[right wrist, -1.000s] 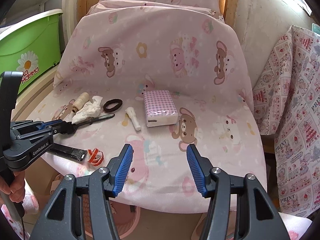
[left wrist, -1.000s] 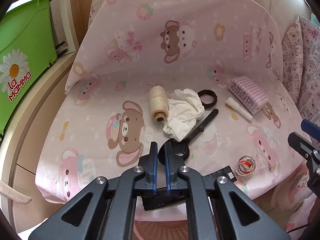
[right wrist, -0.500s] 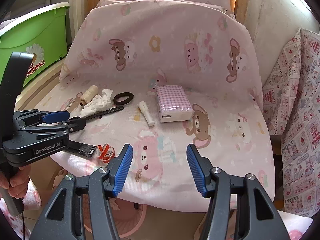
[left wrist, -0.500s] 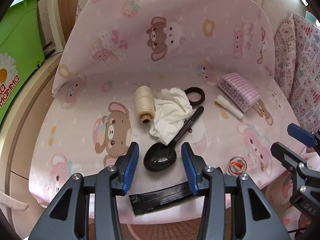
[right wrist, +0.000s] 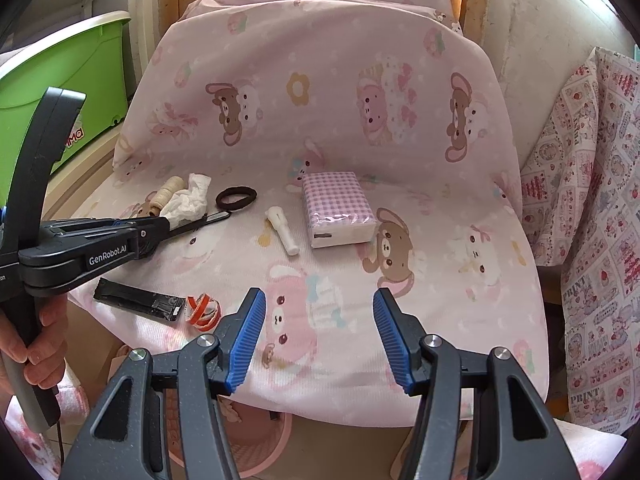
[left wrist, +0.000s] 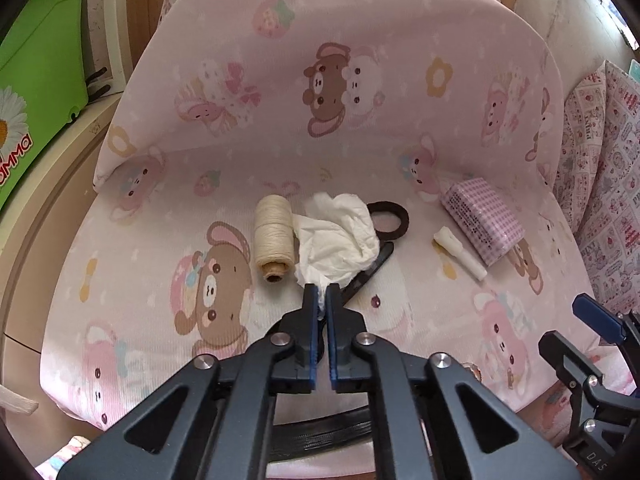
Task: Collect trash
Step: 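Grasp the crumpled white tissue beside the thread spool with the left tool, then grasp the red-orange ring with the right tool while the left tool holds the tissue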
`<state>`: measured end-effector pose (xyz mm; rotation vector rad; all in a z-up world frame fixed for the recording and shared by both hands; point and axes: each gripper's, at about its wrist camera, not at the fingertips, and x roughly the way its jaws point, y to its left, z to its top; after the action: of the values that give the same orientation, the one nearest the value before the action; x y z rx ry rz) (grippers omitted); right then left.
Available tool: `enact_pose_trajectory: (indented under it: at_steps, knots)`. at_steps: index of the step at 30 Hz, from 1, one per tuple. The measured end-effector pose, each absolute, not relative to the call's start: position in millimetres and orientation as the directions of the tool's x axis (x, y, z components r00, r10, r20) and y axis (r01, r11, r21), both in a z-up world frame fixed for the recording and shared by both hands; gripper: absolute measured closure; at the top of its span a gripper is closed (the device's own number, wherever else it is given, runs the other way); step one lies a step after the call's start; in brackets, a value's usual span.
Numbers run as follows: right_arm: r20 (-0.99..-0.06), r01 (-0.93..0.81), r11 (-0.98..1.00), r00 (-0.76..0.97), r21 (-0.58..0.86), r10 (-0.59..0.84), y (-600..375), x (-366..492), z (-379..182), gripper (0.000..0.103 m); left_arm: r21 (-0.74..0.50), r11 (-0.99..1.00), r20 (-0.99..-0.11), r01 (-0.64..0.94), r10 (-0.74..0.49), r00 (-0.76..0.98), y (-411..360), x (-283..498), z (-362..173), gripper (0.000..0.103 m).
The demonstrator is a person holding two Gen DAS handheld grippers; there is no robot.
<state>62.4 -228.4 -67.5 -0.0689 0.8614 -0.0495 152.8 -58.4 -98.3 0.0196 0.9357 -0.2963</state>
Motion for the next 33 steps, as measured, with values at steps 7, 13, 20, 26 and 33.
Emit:
enact_pose_trajectory:
  at_steps: [7,13,20,26,33]
  knots:
    - [-0.753,-0.002,0.996,0.655,-0.088,-0.065,-222.8,59.4,-70.2,0.045,-0.189,0.951,-0.736,0.247,-0.303,0.605,-40.1,140.9,-73.8,0.100]
    - [-0.759,-0.050,0.998,0.647,0.044,0.065,-219.3,58.9,-71.4,0.045,-0.242,0.923,-0.699,0.298,-0.379,0.607,-31.4,123.3,-51.1,0.100]
    - [-0.780,-0.064,0.981,0.598,0.181,0.183,-206.8,69.6,-88.9,0.045,-0.129,0.973,-0.682,0.193,-0.228,0.695,-16.6,105.4,-42.3,0.100]
    - [-0.804,-0.078,0.976,0.556,0.201,0.210,-196.6,76.8,-99.7,0.062,-0.216,0.962,-0.722,0.168,-0.273,0.636,-5.3,101.9,-45.8,0.100]
    - [-0.797,-0.056,0.969,0.558,0.241,0.230,-201.3,77.2,-102.9,0.094,-0.185,0.964,-0.706,0.189,-0.264,0.657,-13.4,93.8,-42.3,0.100]
